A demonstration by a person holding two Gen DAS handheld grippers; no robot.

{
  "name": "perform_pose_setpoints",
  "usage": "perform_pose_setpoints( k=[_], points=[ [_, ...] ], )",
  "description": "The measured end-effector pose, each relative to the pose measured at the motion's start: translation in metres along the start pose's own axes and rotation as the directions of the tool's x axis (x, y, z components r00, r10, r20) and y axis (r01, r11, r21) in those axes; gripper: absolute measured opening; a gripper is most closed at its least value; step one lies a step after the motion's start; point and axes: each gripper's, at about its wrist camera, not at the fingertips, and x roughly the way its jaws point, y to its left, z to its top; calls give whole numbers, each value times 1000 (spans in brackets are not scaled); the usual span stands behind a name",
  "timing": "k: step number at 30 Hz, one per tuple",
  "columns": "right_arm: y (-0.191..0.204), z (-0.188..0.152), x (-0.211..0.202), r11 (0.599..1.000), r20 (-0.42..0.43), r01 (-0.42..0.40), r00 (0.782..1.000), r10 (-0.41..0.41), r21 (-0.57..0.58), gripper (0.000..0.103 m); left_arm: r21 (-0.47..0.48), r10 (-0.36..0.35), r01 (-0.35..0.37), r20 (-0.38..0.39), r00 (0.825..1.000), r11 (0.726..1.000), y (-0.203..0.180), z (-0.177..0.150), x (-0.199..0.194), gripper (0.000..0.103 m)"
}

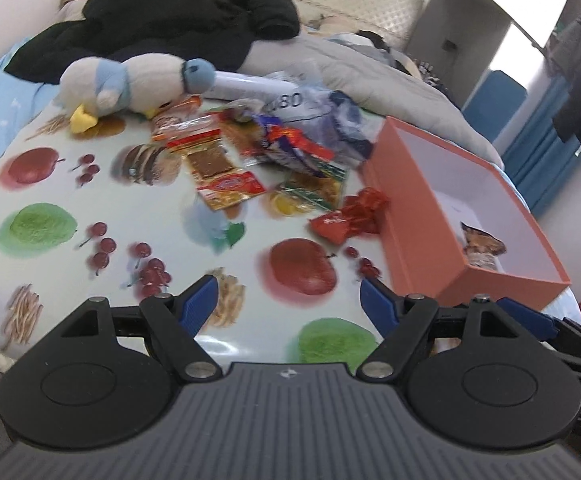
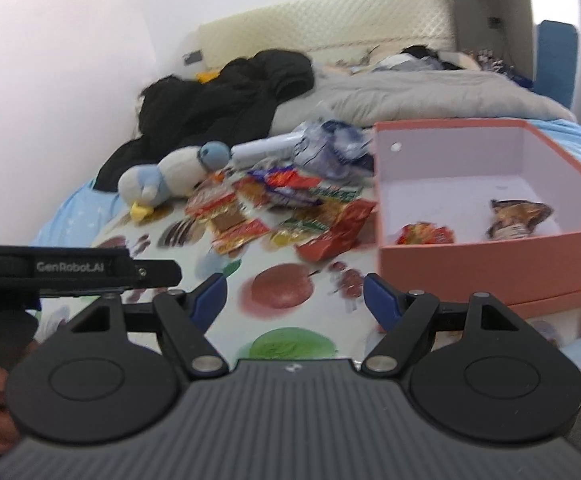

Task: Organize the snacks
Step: 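Move both tools back over the snack pile, then grasp the dark red wrapper with the right gripper while the left grasps a brown jerky pack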

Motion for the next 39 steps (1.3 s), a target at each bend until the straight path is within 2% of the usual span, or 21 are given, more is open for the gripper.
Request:
perform_pose_setpoints(
  k=[5, 8, 12, 18, 21, 23, 25, 32, 37, 39],
  points=[
    [12, -2, 32, 998, -9, -11, 1000, 10, -62, 77, -32, 30, -29, 12, 999, 999, 25, 8, 32, 82],
    [17, -5, 54, 996, -6, -10, 1000, 10, -87, 74, -85, 11, -10, 2, 1000, 996, 43, 14, 58, 81],
    [21, -9, 86, 994, -1, 19, 1000, -19, -104, 73, -178, -33, 30, -13, 999, 984, 69, 20, 96, 80],
    [19, -11, 128, 993, -12, 73, 997, -74, -91, 73, -203, 5, -11, -28, 1000, 979, 86, 35, 143, 80],
    [17, -9, 147, 990, -14, 107, 994, -108, -89, 73, -189, 45, -50, -29, 999, 981, 92, 49, 163, 82],
    [15, -7, 159, 988, -15, 126, 992, -128, -84, 73, -168, 97, -100, -30, 995, 981, 93, 61, 177, 87],
    [14, -4, 169, 986, -14, 149, 989, -150, -80, 74, -142, 116, -116, -8, 993, 983, 95, 72, 189, 93],
    [12, -3, 207, 978, -53, 186, 980, -191, -93, 74, -42, 171, -171, -7, 985, 984, 92, 114, 240, 94],
    [12, 0, 224, 971, -67, 218, 972, -225, -101, 74, 67, 286, -284, -14, 958, 956, 82, 132, 273, 97],
    [11, -1, 232, 964, -80, 239, 965, -249, -114, 73, 96, 299, -296, -18, 954, 950, 79, 137, 282, 97]
  ],
)
